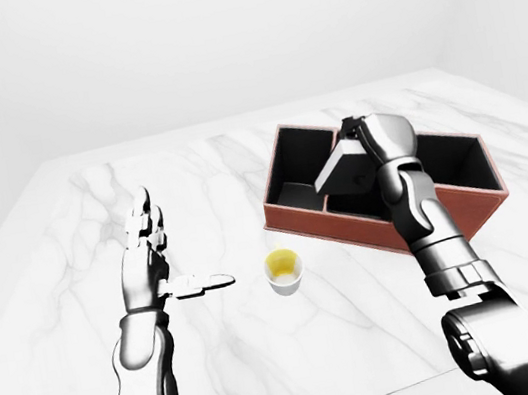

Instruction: Pick up the book and place it in the caddy.

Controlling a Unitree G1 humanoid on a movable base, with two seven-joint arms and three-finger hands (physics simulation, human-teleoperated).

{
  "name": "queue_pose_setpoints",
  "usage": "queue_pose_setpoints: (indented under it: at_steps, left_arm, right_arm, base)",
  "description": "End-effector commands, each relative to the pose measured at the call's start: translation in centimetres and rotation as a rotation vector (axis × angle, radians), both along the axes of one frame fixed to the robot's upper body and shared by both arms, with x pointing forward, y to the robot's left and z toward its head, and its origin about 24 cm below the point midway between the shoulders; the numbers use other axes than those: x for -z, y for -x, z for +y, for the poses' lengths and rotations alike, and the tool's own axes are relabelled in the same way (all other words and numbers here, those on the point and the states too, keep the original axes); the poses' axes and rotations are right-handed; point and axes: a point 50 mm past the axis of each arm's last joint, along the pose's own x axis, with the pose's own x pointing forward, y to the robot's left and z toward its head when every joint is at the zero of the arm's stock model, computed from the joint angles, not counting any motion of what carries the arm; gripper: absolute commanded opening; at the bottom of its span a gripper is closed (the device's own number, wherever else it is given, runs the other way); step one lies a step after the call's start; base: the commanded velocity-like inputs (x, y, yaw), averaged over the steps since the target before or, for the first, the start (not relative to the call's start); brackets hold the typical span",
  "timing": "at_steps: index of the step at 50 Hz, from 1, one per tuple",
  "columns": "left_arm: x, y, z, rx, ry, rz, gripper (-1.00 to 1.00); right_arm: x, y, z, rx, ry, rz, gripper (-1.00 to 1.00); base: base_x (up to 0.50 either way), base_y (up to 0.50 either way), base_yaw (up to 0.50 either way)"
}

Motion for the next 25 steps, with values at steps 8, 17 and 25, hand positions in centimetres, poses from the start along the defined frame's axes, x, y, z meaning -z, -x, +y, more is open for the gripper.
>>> queue_pose_setpoints:
  at_steps: [8,17,25]
  left_arm:
    - [0.3,-0.2,0.1,-0.003,0.003,0.014,1.00]
    - [0.6,-0.3,0.2,-0.006,0.008,0.029,1.00]
    - [0.5,-0.2,0.2,-0.007,0.008,0.020,1.00]
  right_arm:
    - [0.0,0.0,-0.8,0.057,0.116,-0.024,-1.00]
    - [0.2,-0.3,-1.3,0.080,0.117,-0.025,-1.00]
    - [0.4,-0.7,-1.6,0.096,0.116,-0.026,-1.00]
  base:
    - [0.00,0.00,0.00]
    - [0.00,0.00,0.00]
    - [0.00,0.00,0.00]
